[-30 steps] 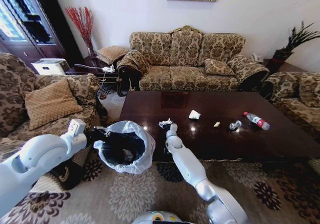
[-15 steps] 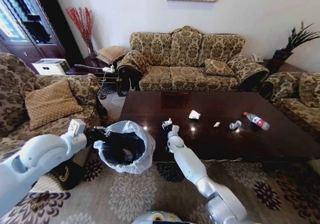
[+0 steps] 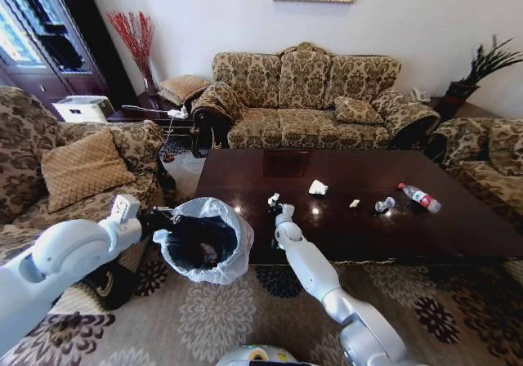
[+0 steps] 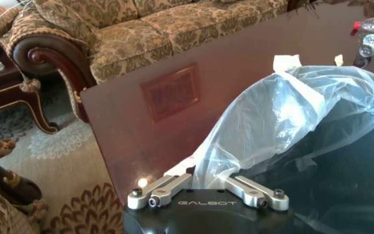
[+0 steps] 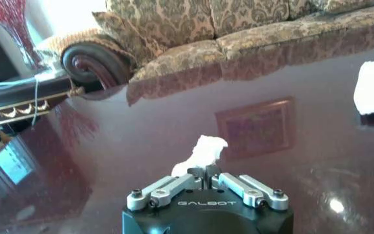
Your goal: Move to the front of the table and place the trash on the table into the trash bin.
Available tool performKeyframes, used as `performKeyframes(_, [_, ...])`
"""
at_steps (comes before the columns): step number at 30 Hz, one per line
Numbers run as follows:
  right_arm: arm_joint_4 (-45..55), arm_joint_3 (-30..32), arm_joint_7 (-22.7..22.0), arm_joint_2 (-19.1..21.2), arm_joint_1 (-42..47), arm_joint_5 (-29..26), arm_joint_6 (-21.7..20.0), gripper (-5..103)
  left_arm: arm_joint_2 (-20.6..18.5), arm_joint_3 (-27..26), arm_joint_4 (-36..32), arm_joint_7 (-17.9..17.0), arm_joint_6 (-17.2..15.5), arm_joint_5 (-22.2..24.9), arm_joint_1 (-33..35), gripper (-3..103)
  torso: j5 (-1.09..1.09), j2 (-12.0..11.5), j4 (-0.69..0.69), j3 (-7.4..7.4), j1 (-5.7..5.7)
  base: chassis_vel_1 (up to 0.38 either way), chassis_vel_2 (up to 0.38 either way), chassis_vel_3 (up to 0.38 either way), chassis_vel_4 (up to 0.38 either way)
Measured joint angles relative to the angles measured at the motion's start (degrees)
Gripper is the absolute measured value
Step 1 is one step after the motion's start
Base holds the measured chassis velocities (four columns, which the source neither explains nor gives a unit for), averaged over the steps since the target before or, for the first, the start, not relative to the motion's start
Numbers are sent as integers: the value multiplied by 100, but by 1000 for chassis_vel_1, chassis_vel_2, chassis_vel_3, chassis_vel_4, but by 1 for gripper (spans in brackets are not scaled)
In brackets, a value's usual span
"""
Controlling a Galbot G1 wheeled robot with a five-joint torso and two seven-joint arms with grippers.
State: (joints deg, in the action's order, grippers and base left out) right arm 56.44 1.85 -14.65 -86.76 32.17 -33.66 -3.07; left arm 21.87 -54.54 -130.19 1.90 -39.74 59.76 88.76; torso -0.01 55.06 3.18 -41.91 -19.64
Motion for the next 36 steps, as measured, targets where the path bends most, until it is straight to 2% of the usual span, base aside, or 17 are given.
performKeyframes(3, [307, 29, -20, 93, 90, 119, -18, 0, 0, 0, 0, 0, 0, 0, 0, 0, 0, 0, -1, 0, 0, 0, 0, 0, 0])
performKeyframes(4, [796, 50, 29, 233, 264, 598, 126, 0, 0, 0, 0, 0, 0, 0, 1, 0, 1, 0, 0, 0, 0, 0, 0, 0, 0])
performKeyframes(6, [1096, 47, 63, 321, 362, 719, 168, 0, 1, 0, 0, 0, 0, 0, 0, 0, 0, 0, 0, 0, 0, 0, 0, 0, 0])
performKeyframes(8, [2112, -15, 146, 570, 623, 896, 267, 0, 0, 0, 0, 0, 0, 0, 0, 0, 0, 0, 3, 0, 0, 0, 0, 0, 0])
performKeyframes(9, [2112, -15, 146, 570, 623, 896, 267, 0, 0, 0, 0, 0, 0, 0, 0, 0, 0, 0, 3, 0, 0, 0, 0, 0, 0])
performKeyframes(10, [3071, -109, 259, 810, 779, 964, 286, 0, 0, 0, 0, -1, 0, 0, 0, 0, 1, 0, 2, 0, 0, 0, 0, 0, 0])
performKeyframes(11, [3732, -212, 382, 991, 836, 909, 263, 0, 0, 0, 0, 0, 0, 0, 0, 0, -2, 0, 1, 1, 0, 0, 0, 0, 0])
performKeyframes(12, [3732, -212, 382, 991, 836, 909, 263, 0, 0, 0, 0, 0, 0, 0, 0, 0, -2, 0, 1, 1, 0, 0, 0, 0, 0])
performKeyframes(15, [5252, -501, 988, 1389, 937, 406, 230, 0, 0, 0, 0, 0, 0, 0, 0, 0, -2, 1, -2, 2, 1, 0, 0, 0, 0])
performKeyframes(16, [5252, -501, 988, 1389, 937, 406, 230, 0, 0, 0, 0, 0, 0, 0, 0, 0, -2, 1, -2, 2, 1, 0, 0, 0, 0])
performKeyframes(19, [6220, -737, 1473, 1672, 1290, -43, 166, 0, 0, 0, 0, 0, 0, 0, 0, 0, -1, 1, -1, 1, 1, 0, 0, 0, 0])
performKeyframes(20, [6220, -737, 1473, 1672, 1290, -43, 166, 0, 0, 0, 0, 0, 0, 0, 0, 0, -1, 1, -1, 1, 1, 0, 0, 0, 0])
performKeyframes(23, [6696, -970, 2072, 2002, 1790, 122, 255, 0, 0, 0, 0, 0, 0, 0, 0, 0, 1, 1, 0, 2, 1, 0, 0, 0, 0])
performKeyframes(24, [6696, -970, 2072, 2002, 1790, 122, 255, 0, 0, 0, 0, 0, 0, 0, 0, 0, 1, 1, 0, 2, 1, 0, 0, 0, 0])
performKeyframes(26, [6794, -989, 2857, 2234, 2200, 554, 483, 0, 0, 0, 0, 0, 0, 0, 0, 0, 0, 1, 2, 1, 1, 0, 0, 0, 0])
performKeyframes(34, [6721, -1063, 3252, 2312, 2520, 1067, 605, -1, 0, 0, 0, 0, 0, 0, 0, 0, -1, 1, -1, 0, 1, 0, 0, 0, 0])
performKeyframes(36, [6644, -1072, 3298, 2318, 2601, 1308, 653, 4, 0, 0, 0, 0, 0, 0, 0, 0, -1, 1, 0, 0, 1, 0, 0, 0, 0])
